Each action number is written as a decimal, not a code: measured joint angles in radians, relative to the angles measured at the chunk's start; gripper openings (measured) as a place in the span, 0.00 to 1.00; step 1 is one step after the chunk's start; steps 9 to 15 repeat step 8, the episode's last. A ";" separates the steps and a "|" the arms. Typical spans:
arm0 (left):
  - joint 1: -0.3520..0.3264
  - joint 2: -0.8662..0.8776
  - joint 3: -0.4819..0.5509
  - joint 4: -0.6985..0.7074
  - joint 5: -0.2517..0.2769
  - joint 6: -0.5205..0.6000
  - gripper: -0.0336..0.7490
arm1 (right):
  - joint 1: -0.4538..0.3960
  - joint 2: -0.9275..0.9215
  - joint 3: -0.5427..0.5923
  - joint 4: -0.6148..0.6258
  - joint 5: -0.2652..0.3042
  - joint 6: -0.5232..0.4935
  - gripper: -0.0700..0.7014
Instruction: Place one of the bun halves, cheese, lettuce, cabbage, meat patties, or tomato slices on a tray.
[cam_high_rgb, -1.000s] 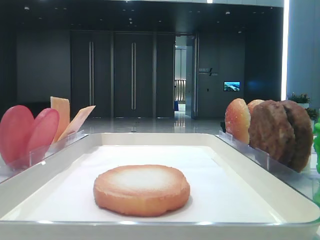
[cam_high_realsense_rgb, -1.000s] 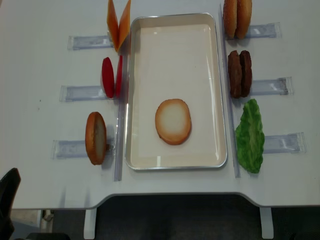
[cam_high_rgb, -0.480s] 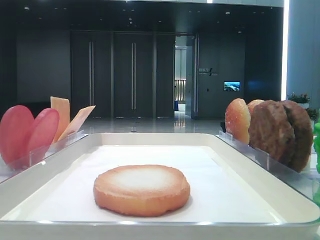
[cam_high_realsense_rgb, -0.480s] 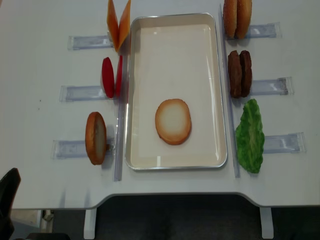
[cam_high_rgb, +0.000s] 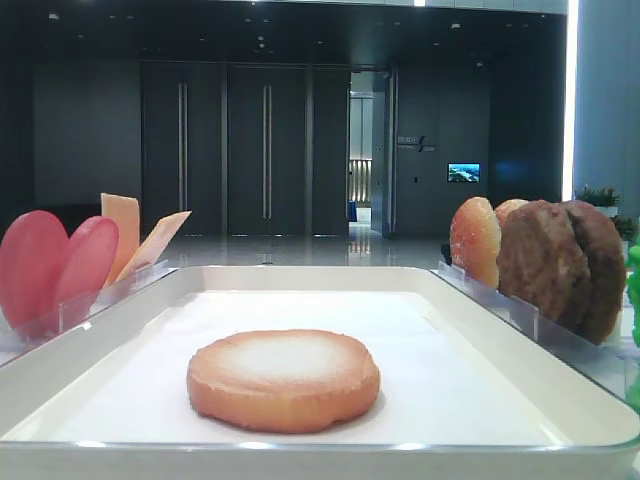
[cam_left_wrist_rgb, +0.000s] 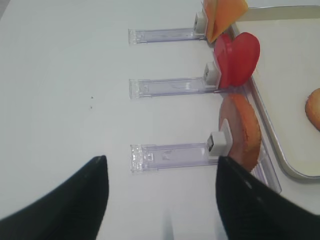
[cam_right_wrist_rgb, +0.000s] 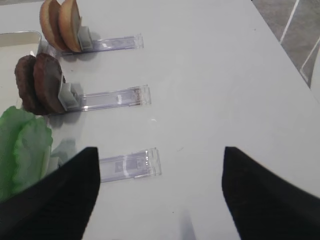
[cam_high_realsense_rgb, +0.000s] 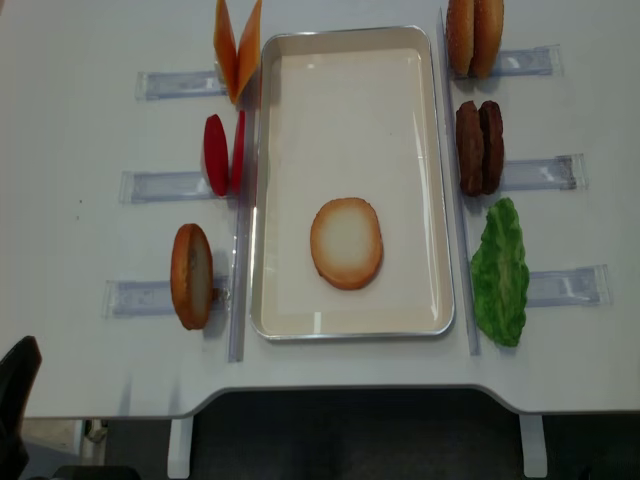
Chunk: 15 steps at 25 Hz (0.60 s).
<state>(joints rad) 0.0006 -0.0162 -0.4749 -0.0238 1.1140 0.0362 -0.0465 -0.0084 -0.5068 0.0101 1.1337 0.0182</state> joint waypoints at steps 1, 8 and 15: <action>0.000 0.000 0.000 0.000 0.000 0.000 0.70 | 0.000 0.000 0.000 0.000 0.000 0.000 0.73; 0.000 0.000 0.000 0.000 0.000 0.000 0.70 | 0.000 0.000 0.000 0.000 0.000 0.000 0.73; 0.000 0.000 0.000 0.000 0.000 0.000 0.70 | 0.000 0.000 0.000 0.000 0.000 0.000 0.73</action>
